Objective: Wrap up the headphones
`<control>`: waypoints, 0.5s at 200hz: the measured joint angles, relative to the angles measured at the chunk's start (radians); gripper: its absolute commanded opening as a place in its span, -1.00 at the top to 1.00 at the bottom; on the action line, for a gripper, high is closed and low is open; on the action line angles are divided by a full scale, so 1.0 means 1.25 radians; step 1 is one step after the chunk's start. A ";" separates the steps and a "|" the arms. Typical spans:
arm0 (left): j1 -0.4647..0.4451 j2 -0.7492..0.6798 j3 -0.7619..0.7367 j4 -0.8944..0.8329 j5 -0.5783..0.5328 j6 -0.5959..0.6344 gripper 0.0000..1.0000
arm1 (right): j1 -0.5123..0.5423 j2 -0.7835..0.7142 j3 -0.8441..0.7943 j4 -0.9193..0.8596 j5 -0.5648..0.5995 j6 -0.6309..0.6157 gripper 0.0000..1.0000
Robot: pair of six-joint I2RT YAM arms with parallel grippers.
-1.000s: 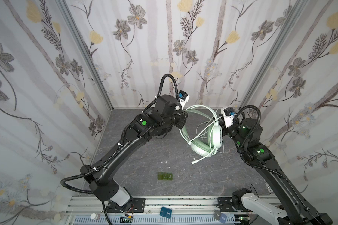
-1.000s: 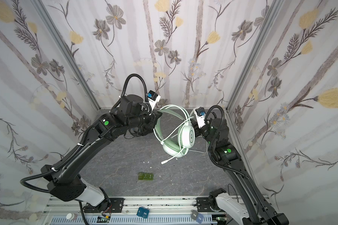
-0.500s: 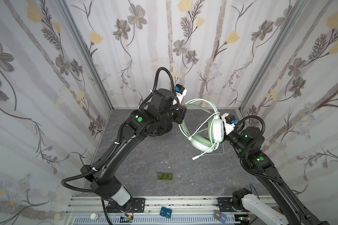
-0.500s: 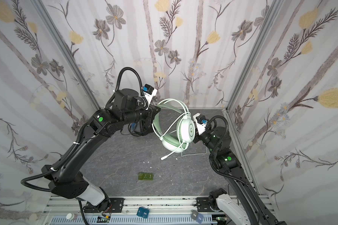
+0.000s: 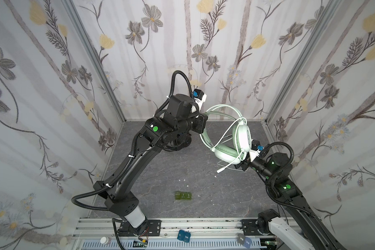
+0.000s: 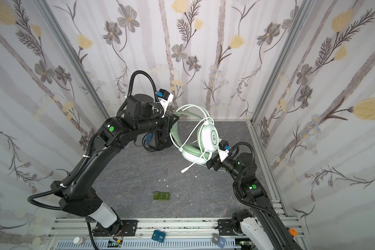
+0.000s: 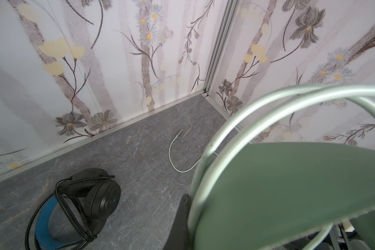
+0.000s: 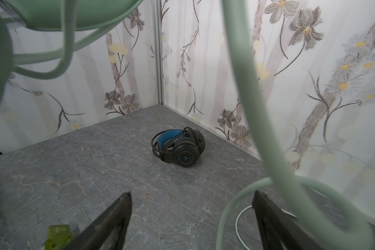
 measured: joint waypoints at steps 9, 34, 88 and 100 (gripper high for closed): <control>0.000 0.002 0.004 -0.002 0.002 0.000 1.00 | -0.002 0.003 -0.002 0.006 0.001 0.006 -0.73; 0.000 0.007 0.013 -0.004 0.006 -0.003 1.00 | -0.005 0.015 -0.005 0.040 0.008 0.026 -0.67; 0.001 0.014 0.020 -0.003 0.018 -0.009 1.00 | -0.008 0.062 0.005 0.098 0.031 0.050 -0.34; 0.001 0.016 0.020 -0.003 0.020 -0.010 1.00 | -0.008 0.073 0.014 0.109 0.038 0.053 -0.16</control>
